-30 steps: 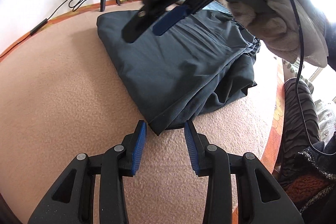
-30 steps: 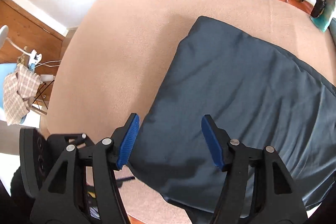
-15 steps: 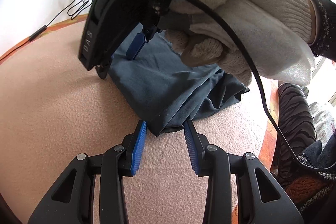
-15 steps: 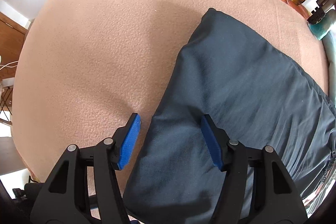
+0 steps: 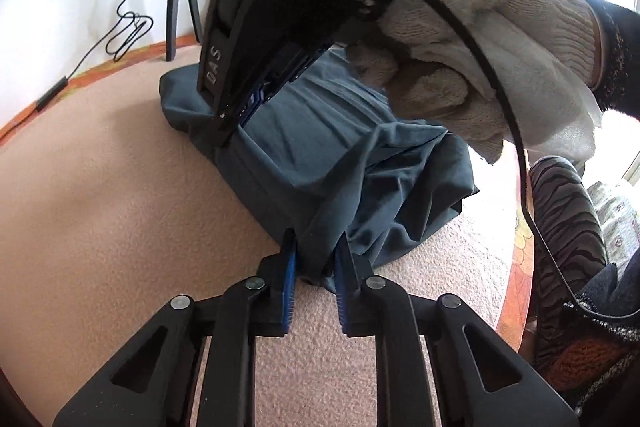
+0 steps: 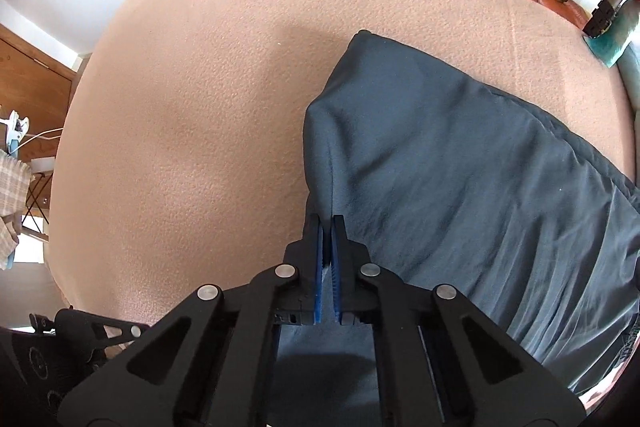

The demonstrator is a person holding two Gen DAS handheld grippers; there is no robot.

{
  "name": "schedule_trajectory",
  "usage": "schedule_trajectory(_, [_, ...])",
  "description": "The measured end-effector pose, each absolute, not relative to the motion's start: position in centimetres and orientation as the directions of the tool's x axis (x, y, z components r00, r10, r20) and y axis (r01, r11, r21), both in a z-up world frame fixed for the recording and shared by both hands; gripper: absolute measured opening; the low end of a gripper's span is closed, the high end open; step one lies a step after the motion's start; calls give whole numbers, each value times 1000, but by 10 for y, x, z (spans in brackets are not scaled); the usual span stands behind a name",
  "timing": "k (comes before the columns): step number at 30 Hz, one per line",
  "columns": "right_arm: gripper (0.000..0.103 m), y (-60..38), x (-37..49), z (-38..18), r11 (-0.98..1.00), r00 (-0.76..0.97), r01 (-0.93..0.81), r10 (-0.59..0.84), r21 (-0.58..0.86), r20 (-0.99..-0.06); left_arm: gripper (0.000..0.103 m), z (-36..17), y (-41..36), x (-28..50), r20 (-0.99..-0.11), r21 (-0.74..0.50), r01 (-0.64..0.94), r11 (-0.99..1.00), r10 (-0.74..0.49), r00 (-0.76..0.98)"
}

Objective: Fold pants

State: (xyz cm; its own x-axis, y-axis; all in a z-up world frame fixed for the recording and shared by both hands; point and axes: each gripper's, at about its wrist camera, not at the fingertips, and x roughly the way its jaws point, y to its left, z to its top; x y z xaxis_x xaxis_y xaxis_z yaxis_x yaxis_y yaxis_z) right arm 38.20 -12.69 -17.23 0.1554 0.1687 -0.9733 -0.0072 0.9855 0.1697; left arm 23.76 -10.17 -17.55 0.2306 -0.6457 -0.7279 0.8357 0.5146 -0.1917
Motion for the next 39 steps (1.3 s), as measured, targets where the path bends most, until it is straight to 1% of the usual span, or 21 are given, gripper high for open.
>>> schedule_trajectory(2, [4,-132,384,-171,985,158,-7,172,173,-972,7,-170,-100,227,-727,-145,843,517,-634,263])
schedule_trajectory(6, [4,-126,396,-169,982,166,4,184,187,-969,2,-162,-93,207,-710,-132,853,505,-648,274])
schedule_trajectory(10, [4,-126,404,-167,976,173,23,209,216,-962,2,-159,-88,193,-722,-96,864,495,-632,283])
schedule_trajectory(13, [4,-126,402,-163,973,177,22,221,228,-959,2,-154,-83,200,-720,-89,842,532,-618,314])
schedule_trajectory(14, [4,-128,401,-161,973,180,22,221,229,-958,4,-152,-81,206,-721,-82,829,553,-607,334])
schedule_trajectory(15, [4,-129,400,-160,972,181,25,226,234,-957,9,-151,-79,213,-719,-94,820,565,-608,337])
schedule_trajectory(16, [4,-128,400,-159,970,183,28,232,241,-955,17,-149,-79,220,-714,-110,814,570,-615,334])
schedule_trajectory(18, [4,-129,402,-155,966,189,33,244,255,-951,27,-146,-83,227,-707,-99,811,576,-615,350])
schedule_trajectory(20, [4,-133,402,-153,962,197,32,260,271,-945,27,-146,-92,231,-703,-90,827,554,-624,342])
schedule_trajectory(24, [4,-133,403,-153,960,199,35,267,279,-943,27,-161,-111,231,-737,-103,871,481,-625,258])
schedule_trajectory(26, [4,-125,398,-154,965,197,22,253,262,-947,14,-171,-115,225,-775,-71,888,455,-586,238])
schedule_trajectory(27, [4,-125,398,-156,964,197,23,254,263,-947,11,-175,-114,221,-787,-74,892,445,-576,222])
schedule_trajectory(31, [4,-129,402,-162,957,198,38,275,287,-941,11,-181,-101,202,-801,-85,904,420,-569,189])
schedule_trajectory(33, [8,-132,403,-163,945,191,31,315,326,-930,11,-178,-93,200,-801,-96,894,437,-568,191])
schedule_trajectory(34, [8,-133,401,-162,938,185,16,338,347,-923,11,-175,-87,202,-795,-111,887,448,-576,192])
schedule_trajectory(35, [13,-135,398,-158,937,184,-7,345,350,-920,11,-169,-81,204,-783,-129,877,463,-590,197])
schedule_trajectory(36, [26,-139,393,-153,931,187,-28,362,363,-913,11,-163,-75,207,-770,-146,862,485,-603,209])
schedule_trajectory(37, [33,-145,384,-148,923,199,-37,383,383,-902,11,-158,-69,212,-757,-165,846,507,-615,222])
schedule_trajectory(38, [39,-151,374,-142,919,221,-47,391,390,-894,11,-152,-64,218,-743,-177,830,529,-625,240])
schedule_trajectory(39, [39,-156,363,-137,924,241,-66,382,378,-892,11,-148,-61,223,-730,-178,813,555,-628,268])
